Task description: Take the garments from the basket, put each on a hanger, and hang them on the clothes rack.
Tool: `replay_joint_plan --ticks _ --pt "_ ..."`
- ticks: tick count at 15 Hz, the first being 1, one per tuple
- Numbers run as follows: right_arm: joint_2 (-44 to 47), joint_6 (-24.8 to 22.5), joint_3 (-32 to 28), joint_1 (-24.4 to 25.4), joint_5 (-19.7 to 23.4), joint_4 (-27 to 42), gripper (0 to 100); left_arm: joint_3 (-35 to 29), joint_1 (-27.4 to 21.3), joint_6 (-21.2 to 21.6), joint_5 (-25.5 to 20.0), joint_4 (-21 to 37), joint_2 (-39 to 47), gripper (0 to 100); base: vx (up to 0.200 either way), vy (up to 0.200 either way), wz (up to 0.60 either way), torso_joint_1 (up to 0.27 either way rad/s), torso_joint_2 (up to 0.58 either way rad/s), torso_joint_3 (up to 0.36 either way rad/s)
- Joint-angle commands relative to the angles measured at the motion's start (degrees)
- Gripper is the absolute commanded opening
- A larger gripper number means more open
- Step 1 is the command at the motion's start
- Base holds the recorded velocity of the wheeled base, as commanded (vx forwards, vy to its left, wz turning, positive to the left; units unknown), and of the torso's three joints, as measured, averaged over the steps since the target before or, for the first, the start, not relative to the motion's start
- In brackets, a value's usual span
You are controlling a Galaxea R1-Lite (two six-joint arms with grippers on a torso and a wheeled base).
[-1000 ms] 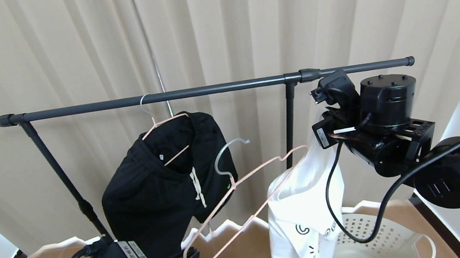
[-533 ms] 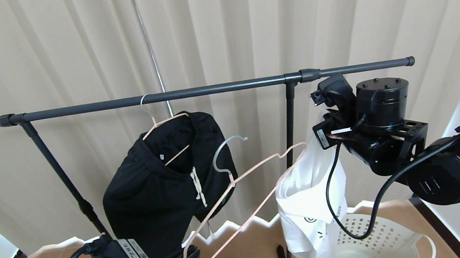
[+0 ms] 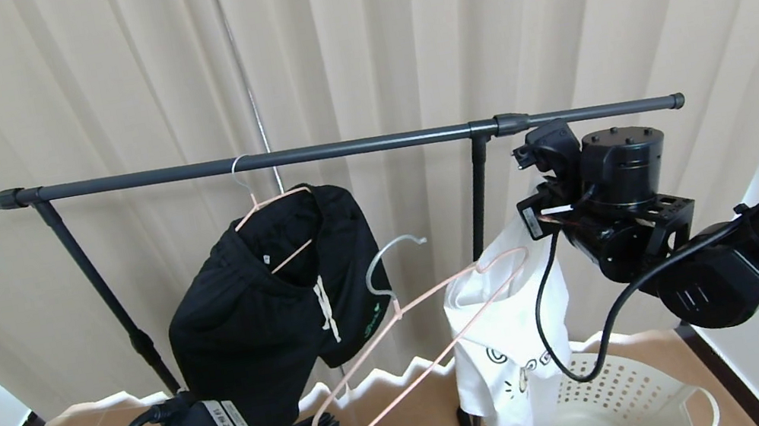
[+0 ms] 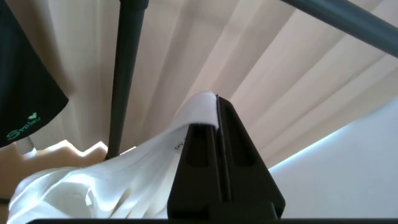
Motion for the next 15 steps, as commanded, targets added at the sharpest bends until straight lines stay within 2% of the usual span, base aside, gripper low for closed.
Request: replay_joint_plan --ticks 1,6,10,15 --pt "0.05 0.0 -0.1 0.0 -0.06 -0.09 0 0.0 0.01 -0.04 -0.01 -0.01 0.33 0 0.0 0.0 0.0 0.0 0.0 0.0" --pt "-6.27 -0.08 3.86 4.13 -0.23 0.09 0 -1.23 0.01 -0.12 0.08 -0.01 3.49 0 0.0 0.0 0.0 0.0 0.0 0.0" --pt "-7.59 0.0 5.88 6.41 -0.23 0.0 0 -2.99 -0.17 -0.12 -0.01 -0.1 5.07 0 0.0 0.0 0.0 0.0 0.0 0.0" --pt "-8.47 0.18 7.63 9.66 0.12 -0.09 0 -1.67 -0.17 -0.21 -0.01 -5.81 7.01 0 0.0 0.0 0.0 0.0 0.0 0.0"
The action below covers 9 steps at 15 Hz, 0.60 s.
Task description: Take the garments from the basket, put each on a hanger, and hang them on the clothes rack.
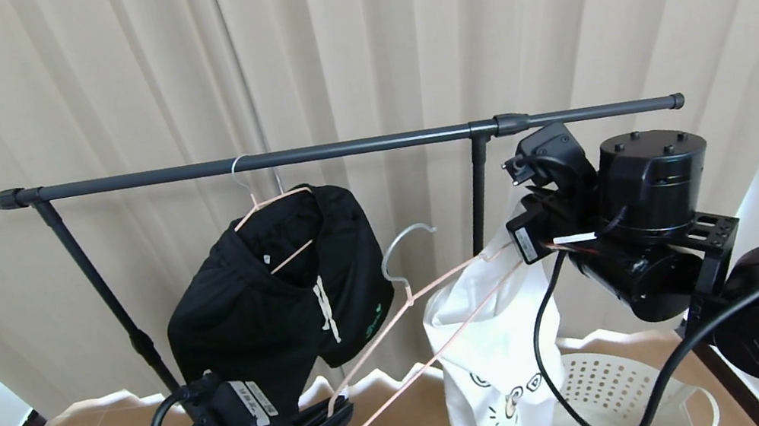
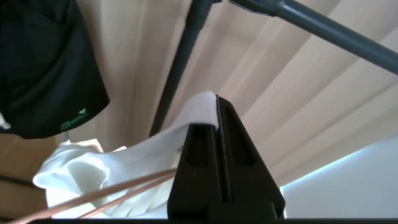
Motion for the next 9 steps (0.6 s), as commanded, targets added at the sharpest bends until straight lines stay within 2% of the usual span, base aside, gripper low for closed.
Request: replay_joint_plan --ticks 1,9 --pt "-0.45 0.03 0.44 1.17 0.01 0.04 0 0.68 -0.05 -0.03 -0.01 -1.22 1.61 0 0.0 0.0 0.0 0.0 0.0 0.0" --pt "-2.82 0.3 2.81 7.23 0.01 0.04 0 0.85 -0.05 -0.12 0.08 -2.89 2.48 0 0.0 0.0 0.0 0.0 0.0 0.0"
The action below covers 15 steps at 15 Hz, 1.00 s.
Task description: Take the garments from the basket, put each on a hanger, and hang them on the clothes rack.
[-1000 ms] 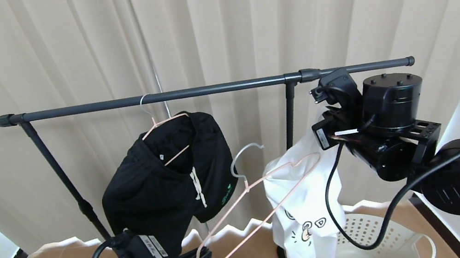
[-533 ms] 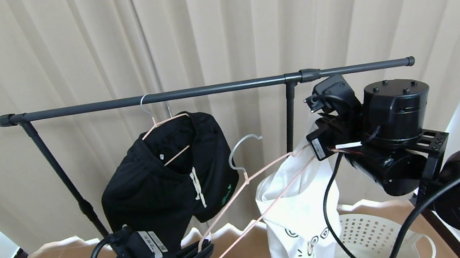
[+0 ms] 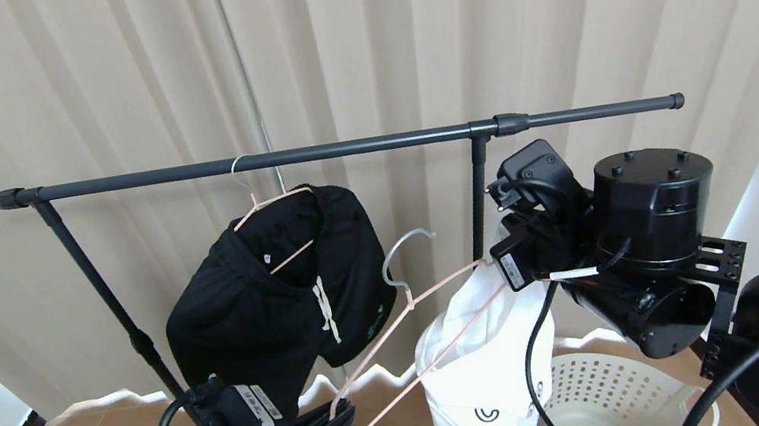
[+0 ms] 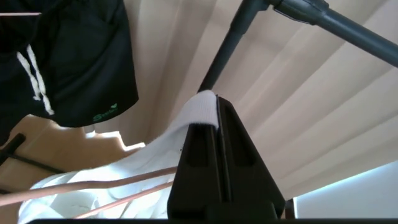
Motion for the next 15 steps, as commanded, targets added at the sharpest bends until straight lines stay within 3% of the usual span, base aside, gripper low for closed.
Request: replay_joint_plan --ticks 1,5,15 --pt "-1.47 -0.03 0.67 1.46 -0.03 -0.05 0 -0.14 0.15 0.17 0.12 -0.06 0.17 0 0.0 0.0 0.0 0.0 0.0 0.0" --pt "-2.61 -0.03 0.49 1.9 -0.2 -0.05 0 0.13 0.33 -0.01 0.38 -0.5 0.34 0 0.0 0.0 0.0 0.0 0.0 0.0" --pt "-2.26 5.5 -0.12 12.36 -0.55 0.21 0 0.21 1.03 -0.36 0.47 -0.5 2.45 0 0.0 0.0 0.0 0.0 0.0 0.0"
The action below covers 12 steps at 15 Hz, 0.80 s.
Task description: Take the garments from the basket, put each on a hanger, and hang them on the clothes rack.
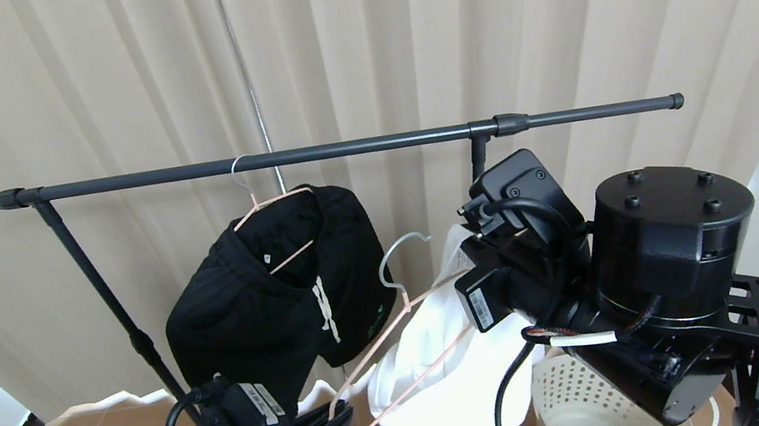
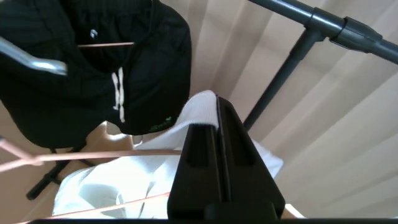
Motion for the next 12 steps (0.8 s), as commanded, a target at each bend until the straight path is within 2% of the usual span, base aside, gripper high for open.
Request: replay_joint_plan --ticks 1,3,12 --pt "-0.04 0.88 -0.58 2.27 -0.01 -0.13 0 0.09 0.32 0.01 0.09 -0.03 1.35 0 0.0 0.0 0.0 0.0 0.0 0.0" --pt "-0.21 2.64 -1.82 2.62 -0.01 0.22 0 0.0 0.76 -0.34 0.18 -0.03 1.61 0 0.0 0.0 0.0 0.0 0.0 0.0" --pt "1.55 2.64 -3.48 1.92 -0.01 0.31 0 -0.52 0.76 -1.66 0.09 -0.03 -4.37 0 0.0 0.0 0.0 0.0 0.0 0.0"
